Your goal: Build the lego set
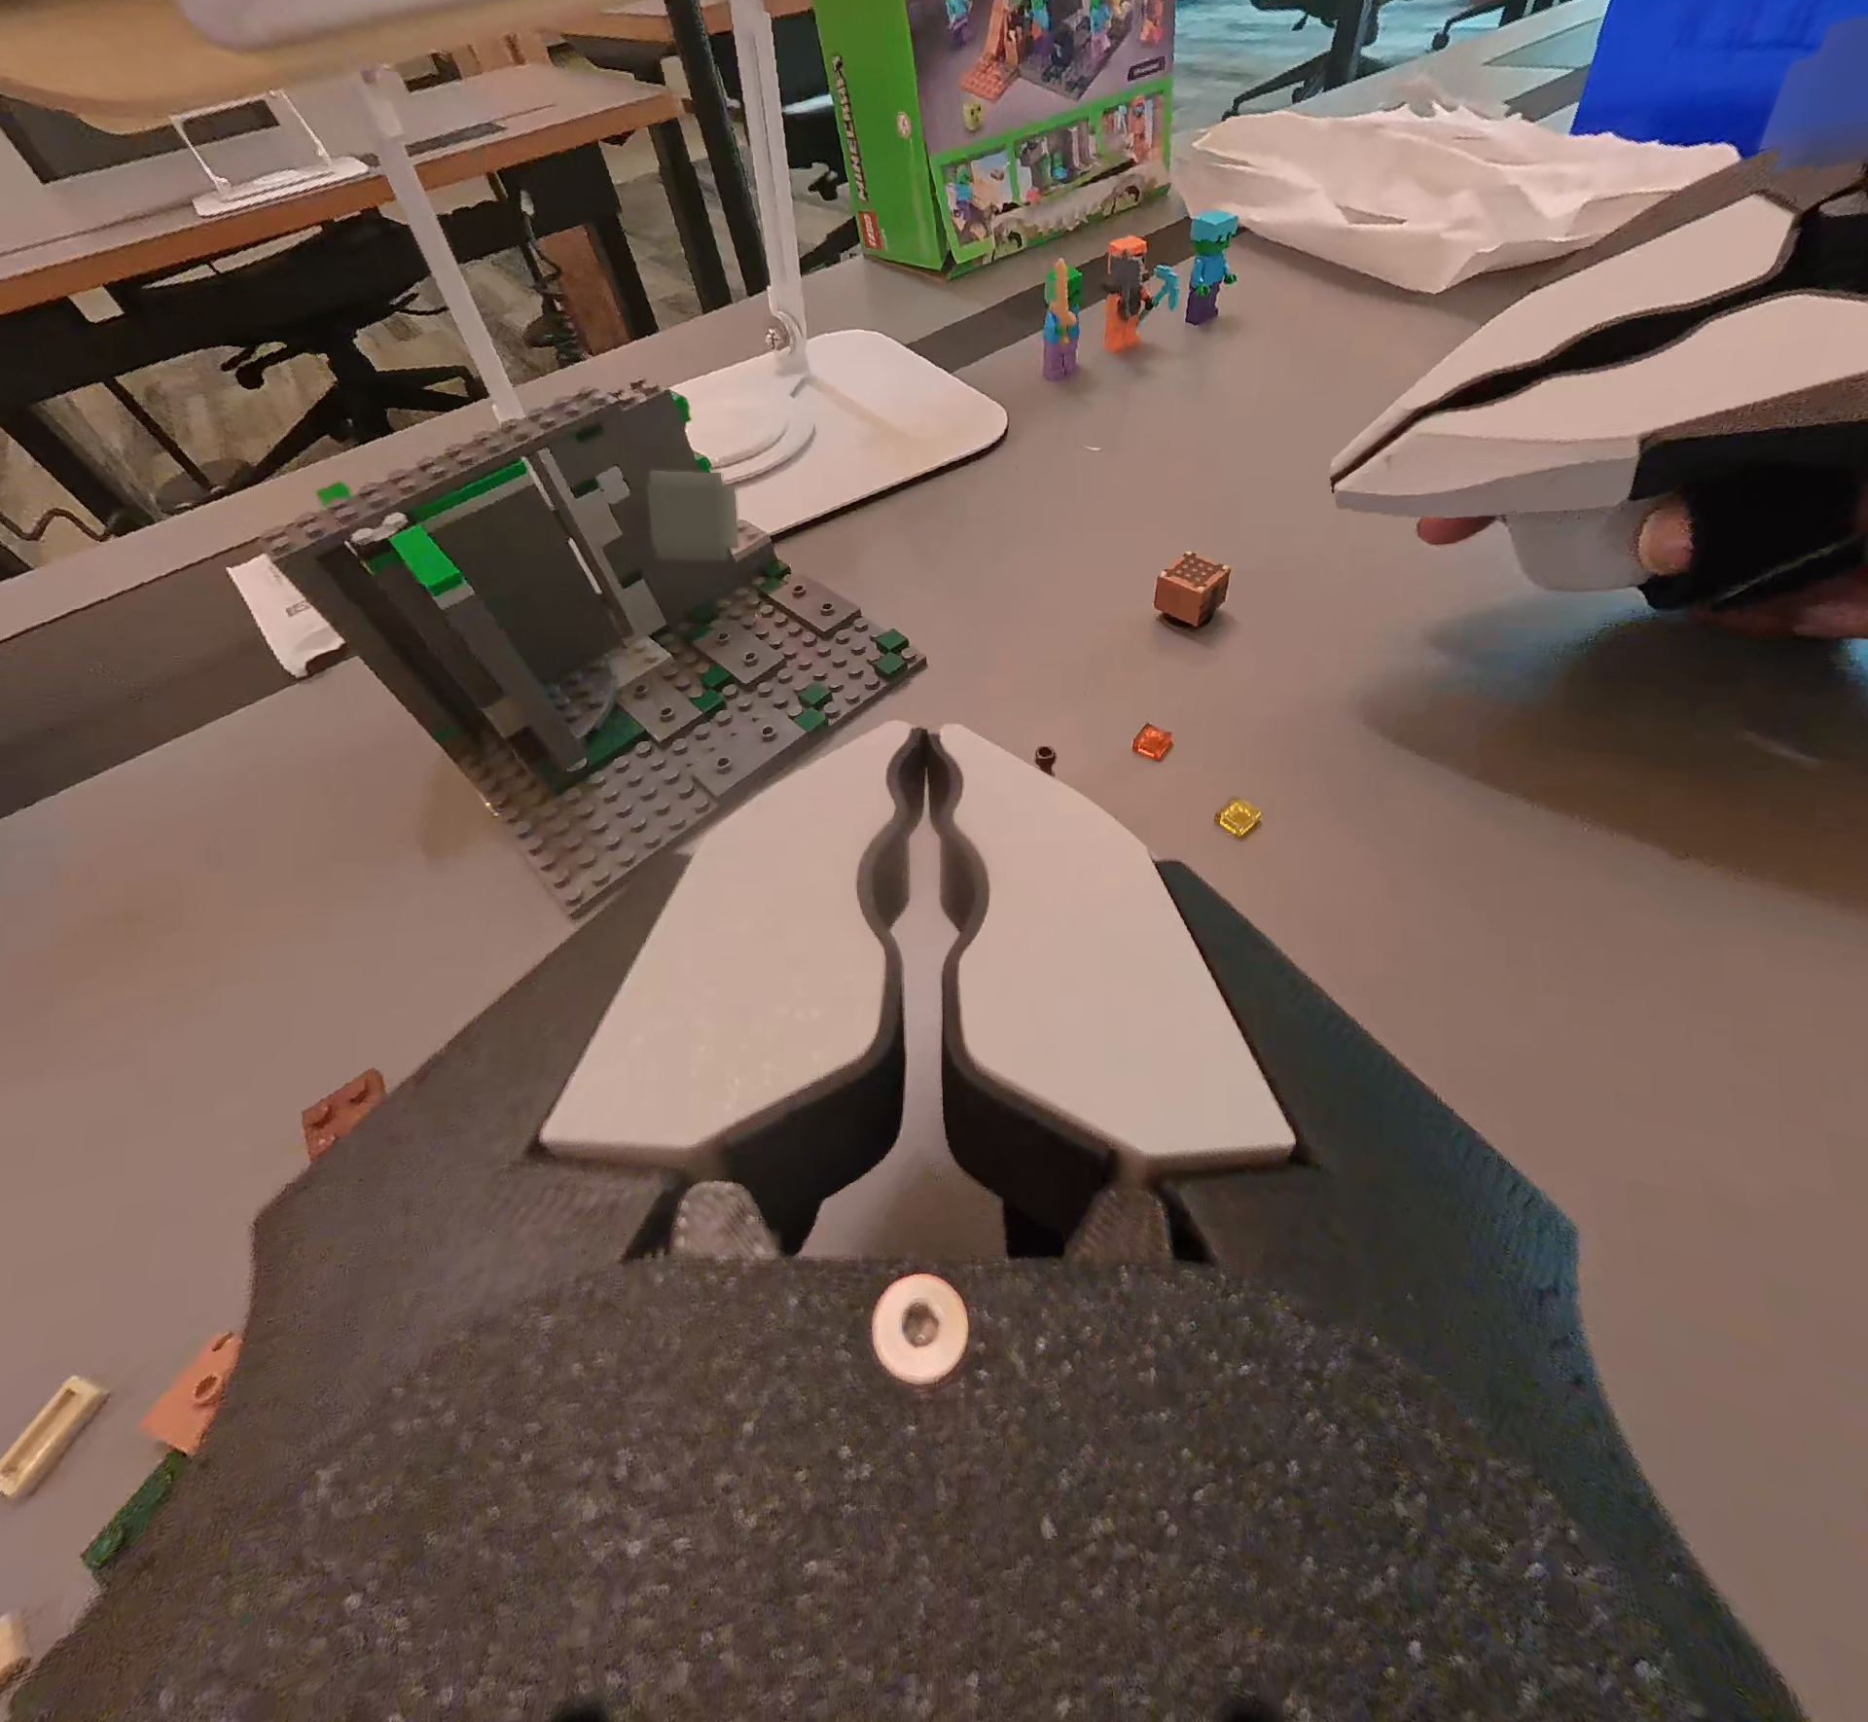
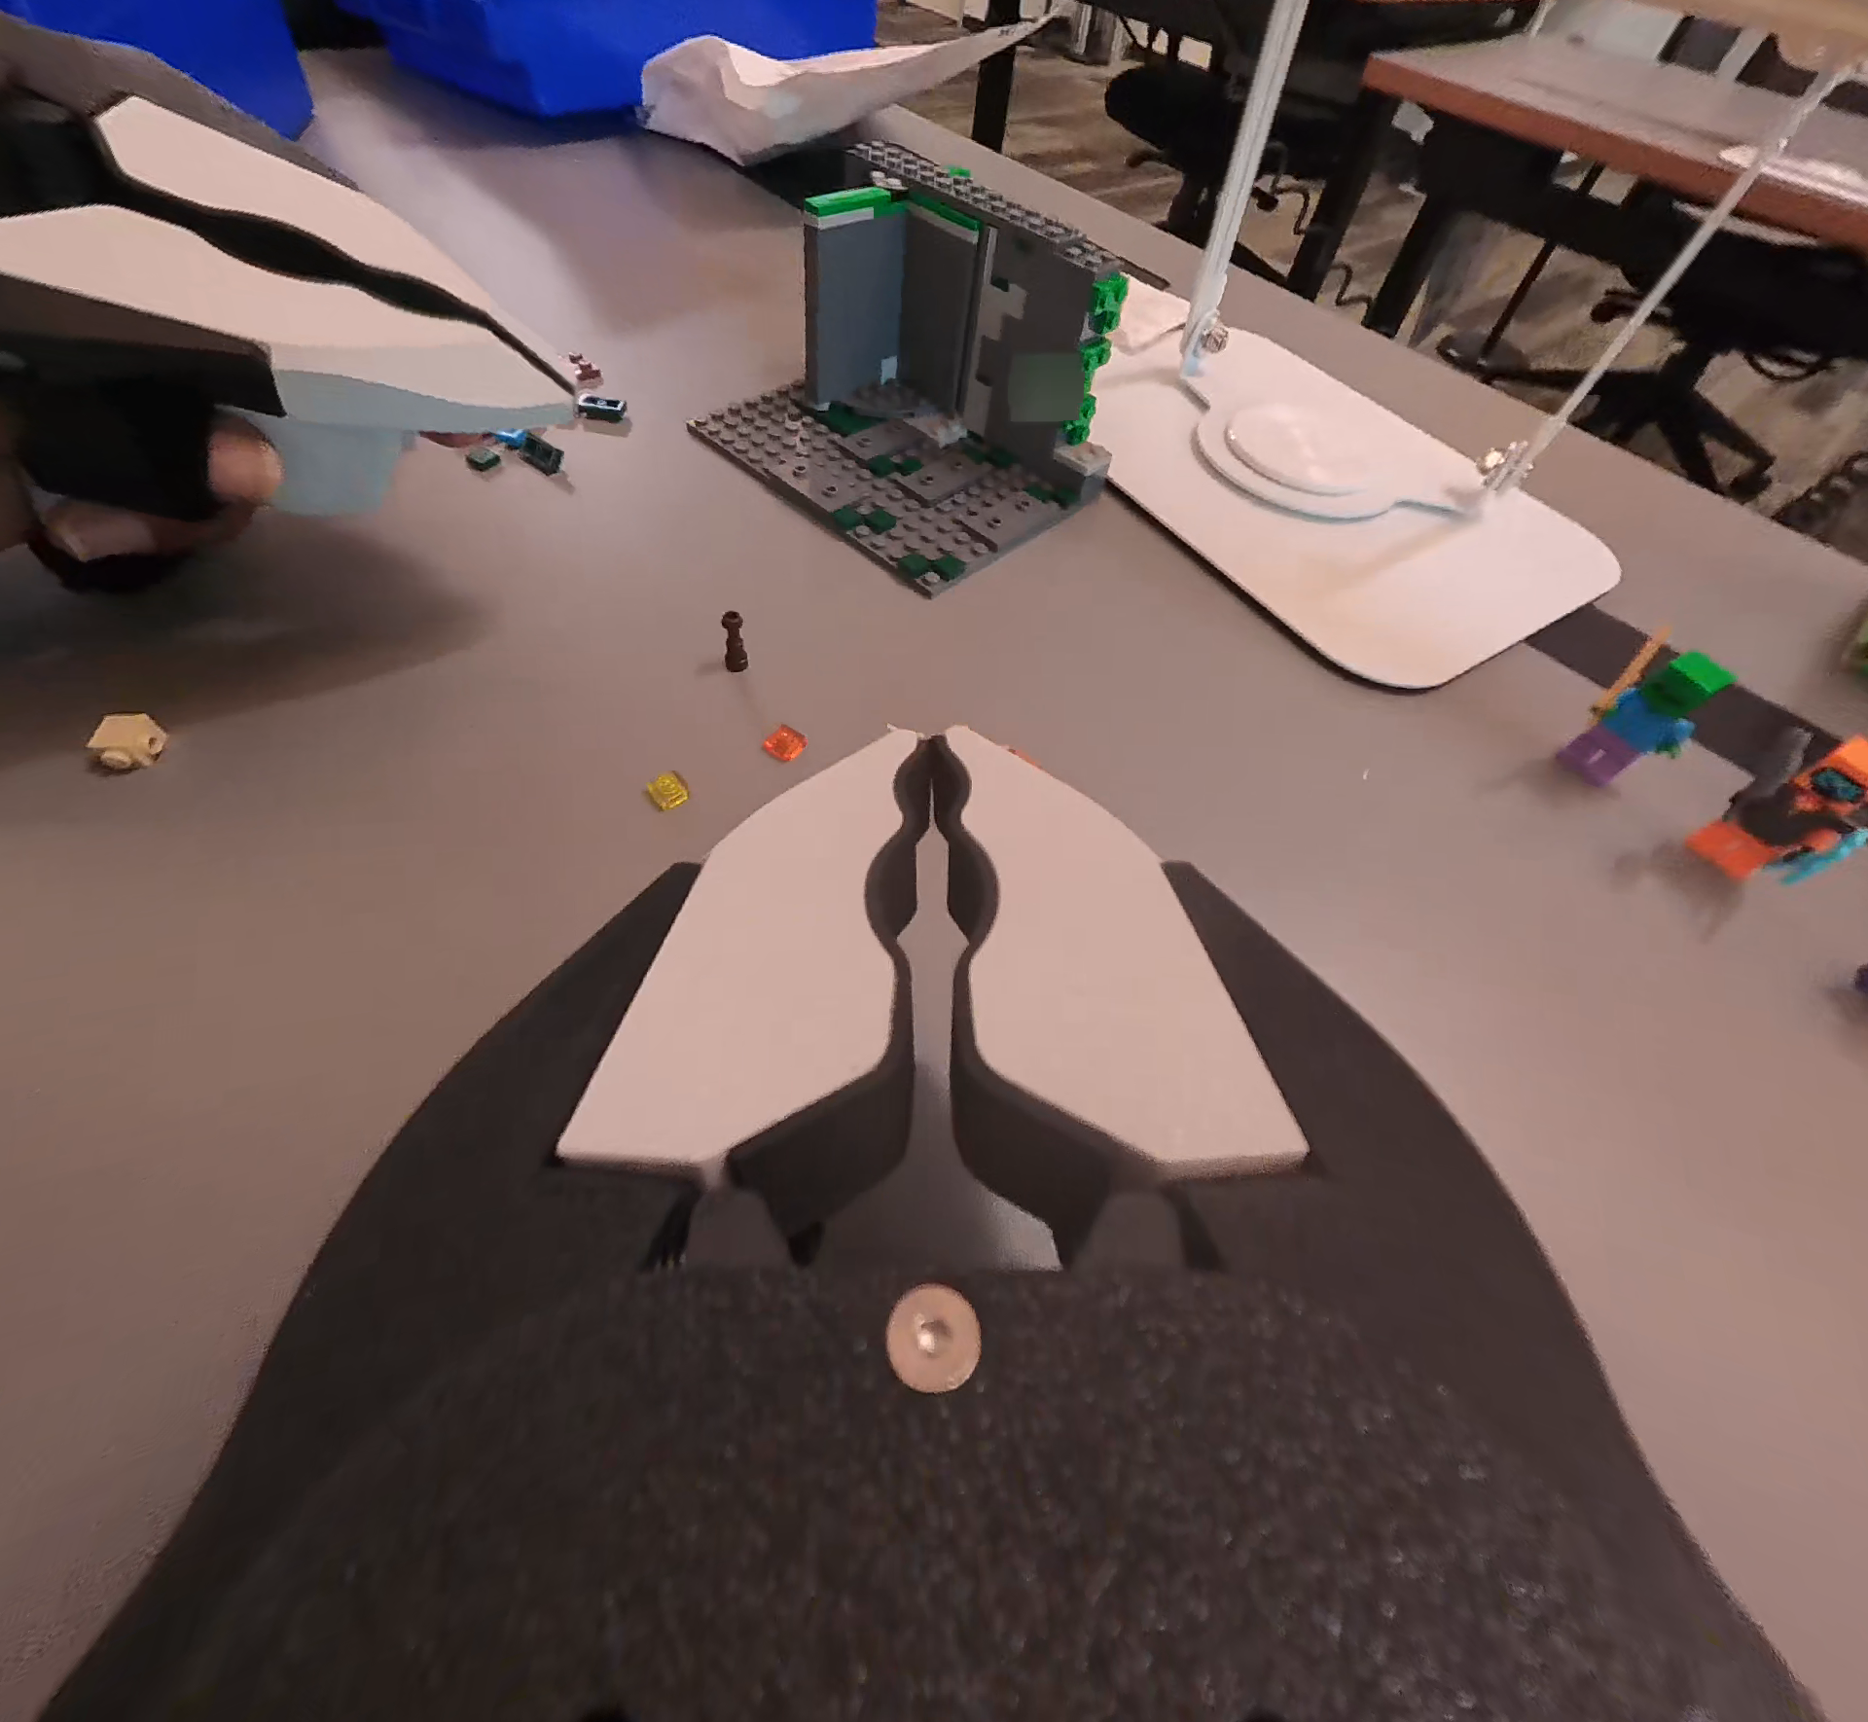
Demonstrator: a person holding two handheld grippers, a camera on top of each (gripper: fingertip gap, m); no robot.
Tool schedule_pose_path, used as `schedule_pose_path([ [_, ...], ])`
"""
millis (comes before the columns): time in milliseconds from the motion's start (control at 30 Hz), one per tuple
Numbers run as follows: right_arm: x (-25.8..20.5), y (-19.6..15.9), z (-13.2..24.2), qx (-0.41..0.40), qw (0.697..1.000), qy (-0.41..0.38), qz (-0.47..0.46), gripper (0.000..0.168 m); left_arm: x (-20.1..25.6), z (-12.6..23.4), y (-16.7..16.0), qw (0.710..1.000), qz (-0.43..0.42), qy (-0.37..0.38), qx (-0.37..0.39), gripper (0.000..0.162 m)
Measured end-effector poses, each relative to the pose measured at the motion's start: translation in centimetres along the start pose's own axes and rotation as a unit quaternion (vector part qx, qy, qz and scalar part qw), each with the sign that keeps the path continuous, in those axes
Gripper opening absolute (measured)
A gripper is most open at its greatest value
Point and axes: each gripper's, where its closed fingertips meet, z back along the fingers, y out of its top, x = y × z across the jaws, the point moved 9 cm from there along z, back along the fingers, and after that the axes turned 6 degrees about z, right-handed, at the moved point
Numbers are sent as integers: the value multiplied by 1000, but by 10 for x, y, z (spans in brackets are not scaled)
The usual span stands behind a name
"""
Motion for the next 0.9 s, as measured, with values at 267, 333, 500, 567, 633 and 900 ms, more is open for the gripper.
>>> schedule_pose_path([
  [267, -1, 1, 2, 15, 1000, -9, 23, 0, -1, 2, 1, 1000, 2, 7, 14, 0],
  [333, 0, 2, 3, 25, 999, -7, 20, 0, -2, 3, 2, 1000, 5, 10, 24, 0],
  [500, 1, 2, 7, 42, 999, -7, 14, 0, -3, 4, 3, 999, 8, 14, 43, 0],
  [567, 4, 2, 8, 47, 999, -13, 5, 0, -3, 5, 4, 999, 8, 12, 52, 0],
  [633, 6, 3, 10, 48, 999, -18, -8, 0, -2, 6, 4, 998, 7, 9, 55, 0],
  [900, 6, 6, 12, 51, 998, -33, -11, 0, -5, 9, 4, 997, 2, 12, 72, 0],
])
